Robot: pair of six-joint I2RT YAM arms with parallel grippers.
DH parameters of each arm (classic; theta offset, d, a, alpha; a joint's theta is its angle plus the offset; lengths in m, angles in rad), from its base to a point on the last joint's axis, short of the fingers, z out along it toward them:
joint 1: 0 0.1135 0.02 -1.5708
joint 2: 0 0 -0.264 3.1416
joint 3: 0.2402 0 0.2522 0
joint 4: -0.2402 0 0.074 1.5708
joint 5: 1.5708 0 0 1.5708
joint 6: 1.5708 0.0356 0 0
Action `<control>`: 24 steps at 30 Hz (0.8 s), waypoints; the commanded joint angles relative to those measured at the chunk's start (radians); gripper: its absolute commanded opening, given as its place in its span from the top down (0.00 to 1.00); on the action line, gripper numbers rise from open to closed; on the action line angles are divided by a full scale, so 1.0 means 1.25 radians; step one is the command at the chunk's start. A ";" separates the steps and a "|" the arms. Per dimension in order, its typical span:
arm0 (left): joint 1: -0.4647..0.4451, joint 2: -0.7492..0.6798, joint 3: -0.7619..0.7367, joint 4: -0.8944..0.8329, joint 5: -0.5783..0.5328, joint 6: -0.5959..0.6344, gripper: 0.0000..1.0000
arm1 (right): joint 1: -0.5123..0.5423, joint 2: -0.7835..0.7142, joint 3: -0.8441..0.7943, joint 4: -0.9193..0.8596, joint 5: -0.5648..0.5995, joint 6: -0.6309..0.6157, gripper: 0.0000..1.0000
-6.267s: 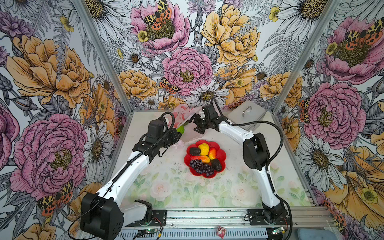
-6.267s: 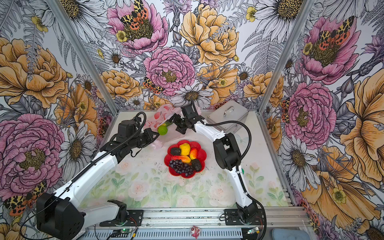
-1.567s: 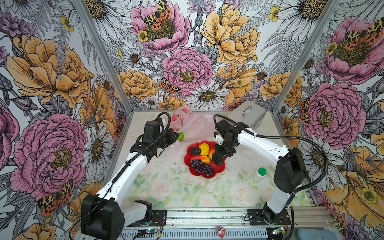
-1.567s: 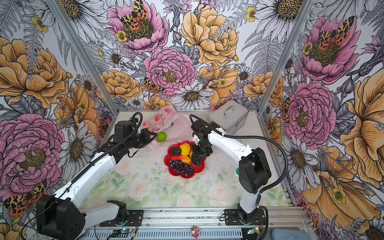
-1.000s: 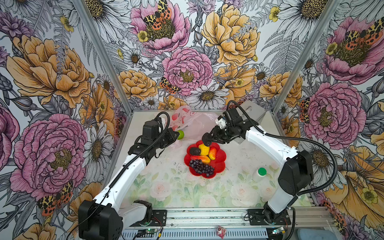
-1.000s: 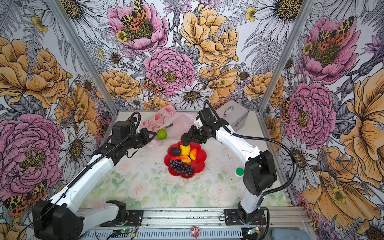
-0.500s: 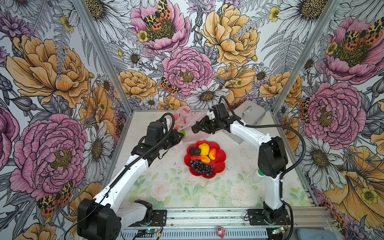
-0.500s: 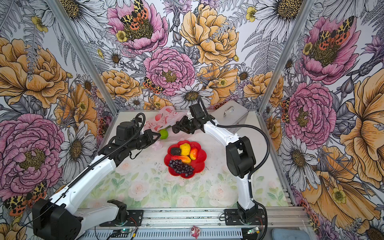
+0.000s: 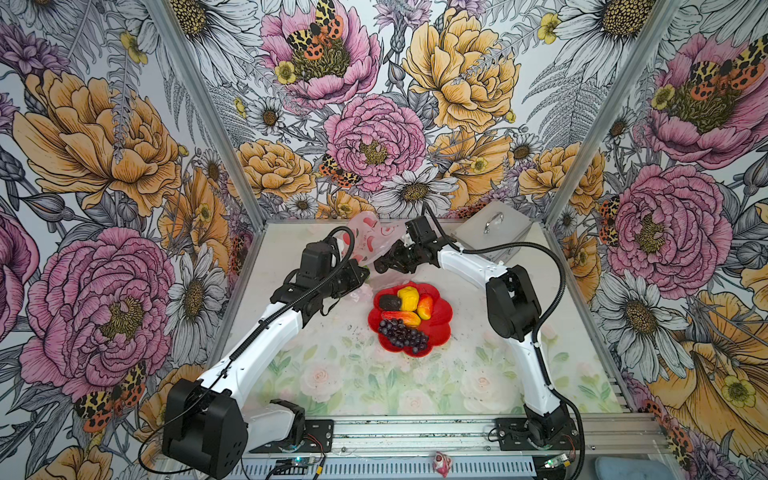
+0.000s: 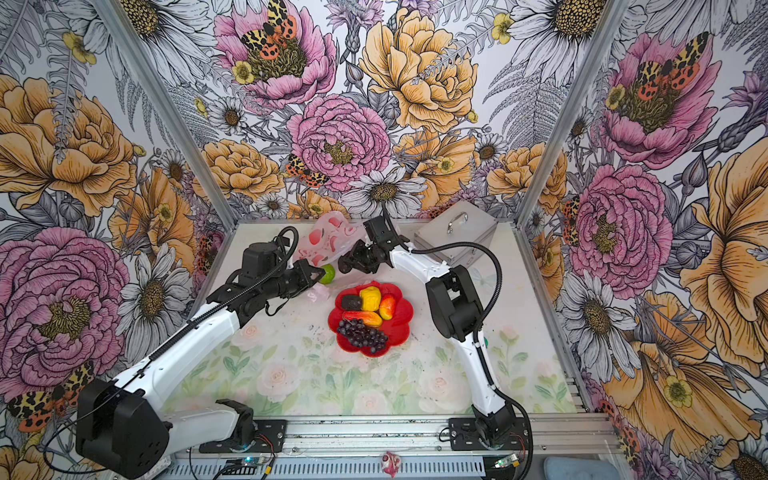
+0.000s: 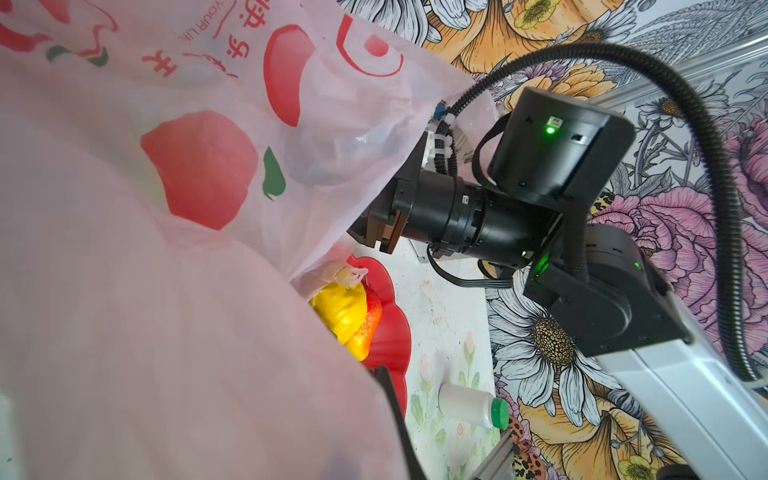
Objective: Place the fruits into the plastic bag
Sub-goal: 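Carry the dark avocado into the pink bag and release it, then withdraw the right gripper from the bag back over the red bowl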
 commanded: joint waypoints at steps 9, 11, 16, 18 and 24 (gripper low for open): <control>0.024 -0.003 0.007 0.026 0.016 -0.008 1.00 | 0.007 0.046 0.104 0.024 -0.012 0.016 0.41; 0.026 -0.007 0.003 0.030 0.016 -0.008 1.00 | 0.006 0.045 0.111 0.023 -0.011 0.016 0.38; 0.036 -0.009 -0.001 0.036 0.018 -0.009 1.00 | 0.007 0.024 0.106 0.023 -0.014 0.007 0.36; 0.038 -0.004 -0.001 0.038 0.020 -0.009 1.00 | 0.007 -0.002 0.080 0.023 -0.015 -0.003 0.35; 0.041 0.009 -0.004 0.056 0.016 -0.009 1.00 | 0.010 -0.137 -0.053 0.022 -0.020 -0.066 0.33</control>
